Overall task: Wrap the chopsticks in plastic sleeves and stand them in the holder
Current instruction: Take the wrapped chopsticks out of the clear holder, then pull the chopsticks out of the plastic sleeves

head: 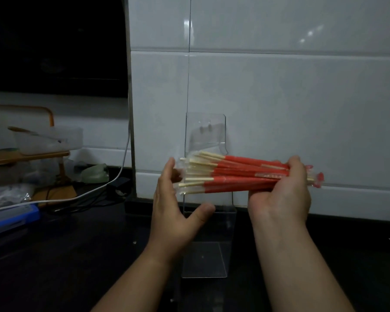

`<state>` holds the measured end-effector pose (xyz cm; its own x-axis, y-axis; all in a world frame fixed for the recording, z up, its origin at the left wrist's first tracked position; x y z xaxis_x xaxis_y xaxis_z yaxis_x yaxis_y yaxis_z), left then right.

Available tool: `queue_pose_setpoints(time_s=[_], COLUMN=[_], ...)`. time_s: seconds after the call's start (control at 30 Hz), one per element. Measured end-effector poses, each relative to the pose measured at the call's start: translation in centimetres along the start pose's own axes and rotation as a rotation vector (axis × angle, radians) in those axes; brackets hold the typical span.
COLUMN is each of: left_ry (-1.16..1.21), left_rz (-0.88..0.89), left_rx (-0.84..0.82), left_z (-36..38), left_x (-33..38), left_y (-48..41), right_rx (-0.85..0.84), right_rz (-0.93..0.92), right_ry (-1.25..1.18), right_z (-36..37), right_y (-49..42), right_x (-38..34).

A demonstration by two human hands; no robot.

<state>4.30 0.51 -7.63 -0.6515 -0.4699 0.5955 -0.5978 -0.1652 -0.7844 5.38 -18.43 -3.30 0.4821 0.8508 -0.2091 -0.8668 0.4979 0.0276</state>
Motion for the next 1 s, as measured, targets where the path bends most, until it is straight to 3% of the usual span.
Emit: queue_pose_setpoints(time_s=[0.1,0.23,0.3,0.4,0.67,0.87,1.0], left_ry=[-0.003,-0.309,-0.474,-0.626,-0.877,-0.775,-0.742], left_rz=[0.023,0.328,0.463,0.527,0.373,0.208,0.159], left_rx=[0.135,0.344,0.371,0.342,0.266,0.179,0.147], left_z=[-1.2,-3.3,-3.3,-2.7,-1.7,-2.0,-1.9], left_x=[1.0,3.3,4.4,5.1,4.6,3.8,3.8], left_y=[-0.1,-0.1,0.2,0.2,-0.4,-1.0,-0.9], right_rx=[-0.066,-0.2,-0.28,-0.389,-0.546,-0.768,-0.784], right_rz=[-0.046,-0.062,-0.054,-0.035,0.068,-0.046,-0.094], right_ry=[0.15,0.272,0.304,0.334,0.432,0.661,0.744], right_z=[0.5,1.1,1.5,1.8,2.2,2.9,2.9], right_y=[0.8,2.0,2.6,3.0,3.6,4.7,4.7], right_x=[0.3,0.9,1.3,1.9,3.2,3.9,3.7])
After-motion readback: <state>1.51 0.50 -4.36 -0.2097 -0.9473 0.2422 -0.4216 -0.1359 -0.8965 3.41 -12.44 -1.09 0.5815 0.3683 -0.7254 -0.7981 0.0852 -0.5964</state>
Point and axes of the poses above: each hand's wrist, its own y-axis away from the middle knuckle, its own z-axis out of the palm, x = y × z, the point moved 6 cm from there along -y, towards the middle knuckle, and after that the axes turned 9 degrees about -y, right-handed, at the moved point
